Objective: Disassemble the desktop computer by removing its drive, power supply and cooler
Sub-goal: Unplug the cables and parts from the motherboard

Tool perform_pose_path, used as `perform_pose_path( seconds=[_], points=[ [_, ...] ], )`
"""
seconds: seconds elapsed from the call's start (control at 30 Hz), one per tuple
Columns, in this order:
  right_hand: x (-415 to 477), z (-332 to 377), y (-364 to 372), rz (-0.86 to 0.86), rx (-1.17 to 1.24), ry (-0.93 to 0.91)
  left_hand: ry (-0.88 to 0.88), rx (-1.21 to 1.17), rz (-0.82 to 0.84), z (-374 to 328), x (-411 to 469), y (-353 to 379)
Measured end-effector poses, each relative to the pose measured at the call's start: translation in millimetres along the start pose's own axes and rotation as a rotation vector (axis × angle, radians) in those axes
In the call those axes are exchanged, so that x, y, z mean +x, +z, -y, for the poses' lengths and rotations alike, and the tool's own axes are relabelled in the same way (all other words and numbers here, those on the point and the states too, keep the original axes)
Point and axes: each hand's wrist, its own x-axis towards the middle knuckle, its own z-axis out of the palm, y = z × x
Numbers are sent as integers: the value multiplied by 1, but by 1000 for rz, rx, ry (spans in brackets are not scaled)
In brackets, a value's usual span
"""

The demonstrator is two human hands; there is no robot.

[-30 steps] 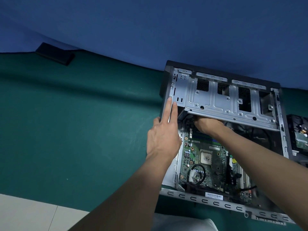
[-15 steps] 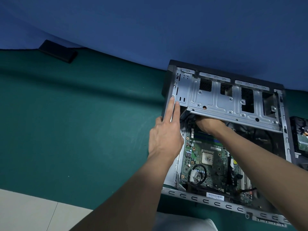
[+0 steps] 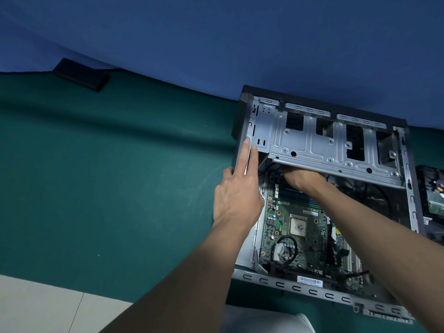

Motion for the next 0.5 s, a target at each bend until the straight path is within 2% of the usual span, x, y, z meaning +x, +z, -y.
perform_pose_path(
  seconds=[0.1, 0.2, 0.23, 0.4, 0.5],
  points=[
    [10, -6, 5, -7, 89, 10, 1, -2, -4, 0, 0, 0],
    [9, -6, 8, -16, 13, -25, 1, 0, -7, 1, 0, 1],
    [6, -3, 6, -38, 99, 24, 1, 2, -9, 1, 0, 1],
    [7, -6, 6, 35, 109, 28, -1, 0, -12, 1, 0, 2],
    [11, -6, 8, -53, 95, -12, -1, 1, -17, 1, 0, 2]
  ],
)
